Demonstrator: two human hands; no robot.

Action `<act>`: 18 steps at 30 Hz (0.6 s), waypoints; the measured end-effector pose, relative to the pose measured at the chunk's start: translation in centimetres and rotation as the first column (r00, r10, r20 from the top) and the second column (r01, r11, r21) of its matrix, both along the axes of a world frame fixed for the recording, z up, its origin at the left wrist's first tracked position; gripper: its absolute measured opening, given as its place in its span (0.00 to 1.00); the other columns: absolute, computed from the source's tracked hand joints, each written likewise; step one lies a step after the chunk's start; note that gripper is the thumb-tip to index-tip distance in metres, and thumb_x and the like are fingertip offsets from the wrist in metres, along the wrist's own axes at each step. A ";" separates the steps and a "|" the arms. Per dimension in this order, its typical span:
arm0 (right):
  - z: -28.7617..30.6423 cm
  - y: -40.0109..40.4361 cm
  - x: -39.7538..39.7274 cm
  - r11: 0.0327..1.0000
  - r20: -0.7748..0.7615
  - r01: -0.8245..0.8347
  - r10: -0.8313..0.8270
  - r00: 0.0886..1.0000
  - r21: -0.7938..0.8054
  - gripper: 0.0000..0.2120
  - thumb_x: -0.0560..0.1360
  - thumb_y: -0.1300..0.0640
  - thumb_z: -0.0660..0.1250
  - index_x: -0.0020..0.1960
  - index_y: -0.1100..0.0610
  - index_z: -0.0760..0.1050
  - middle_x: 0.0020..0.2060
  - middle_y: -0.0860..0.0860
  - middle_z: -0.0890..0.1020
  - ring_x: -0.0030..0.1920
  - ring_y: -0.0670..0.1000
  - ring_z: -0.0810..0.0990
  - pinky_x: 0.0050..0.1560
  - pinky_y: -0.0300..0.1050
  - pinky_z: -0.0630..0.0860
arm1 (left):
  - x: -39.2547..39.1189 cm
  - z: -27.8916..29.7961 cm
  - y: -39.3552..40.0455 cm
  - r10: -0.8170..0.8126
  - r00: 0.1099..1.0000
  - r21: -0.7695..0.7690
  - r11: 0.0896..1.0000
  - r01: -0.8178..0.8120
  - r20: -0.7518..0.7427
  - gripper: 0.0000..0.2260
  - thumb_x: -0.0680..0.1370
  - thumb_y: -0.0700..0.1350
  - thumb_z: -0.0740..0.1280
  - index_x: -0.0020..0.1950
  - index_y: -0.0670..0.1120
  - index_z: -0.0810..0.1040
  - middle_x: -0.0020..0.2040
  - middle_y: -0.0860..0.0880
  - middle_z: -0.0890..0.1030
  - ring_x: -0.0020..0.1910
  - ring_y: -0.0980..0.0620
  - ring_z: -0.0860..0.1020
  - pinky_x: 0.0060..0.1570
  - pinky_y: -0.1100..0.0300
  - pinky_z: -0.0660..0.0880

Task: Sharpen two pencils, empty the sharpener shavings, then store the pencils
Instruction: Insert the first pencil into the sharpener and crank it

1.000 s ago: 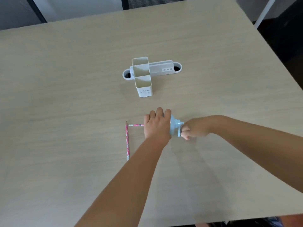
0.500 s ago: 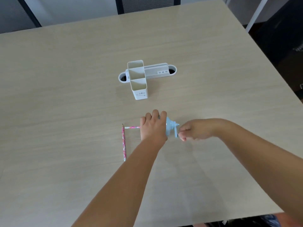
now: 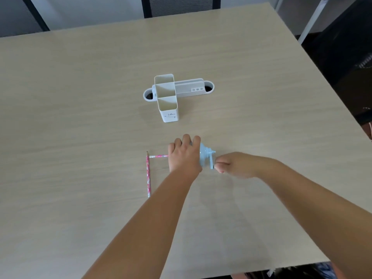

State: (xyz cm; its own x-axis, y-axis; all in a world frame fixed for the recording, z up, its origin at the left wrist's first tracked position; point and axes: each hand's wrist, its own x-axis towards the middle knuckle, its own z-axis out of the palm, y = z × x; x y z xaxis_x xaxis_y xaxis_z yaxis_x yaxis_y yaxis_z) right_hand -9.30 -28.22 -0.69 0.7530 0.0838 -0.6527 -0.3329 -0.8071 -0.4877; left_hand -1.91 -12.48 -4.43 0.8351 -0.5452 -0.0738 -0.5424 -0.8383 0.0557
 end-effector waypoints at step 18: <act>-4.5 1.0 -0.3 0.964 0.187 0.081 -0.034 0.982 -0.253 0.15 0.80 0.47 0.49 0.62 0.51 0.66 0.46 0.53 0.78 0.45 0.56 0.75 0.45 0.49 0.71 | -0.3 0.0 0.1 -0.007 0.999 0.000 1.000 0.007 0.038 0.32 0.61 0.48 0.77 0.60 0.49 0.66 0.54 0.48 0.71 0.50 0.45 0.72 0.50 0.55 0.65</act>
State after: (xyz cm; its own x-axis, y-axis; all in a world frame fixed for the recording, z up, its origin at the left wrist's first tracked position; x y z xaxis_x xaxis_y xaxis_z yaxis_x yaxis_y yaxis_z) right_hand -9.59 -27.26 -5.18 0.8581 -0.1165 -0.5001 -0.3086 -0.8954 -0.3209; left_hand -2.17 -12.35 -4.39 0.8333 -0.5512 -0.0420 -0.5501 -0.8344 0.0351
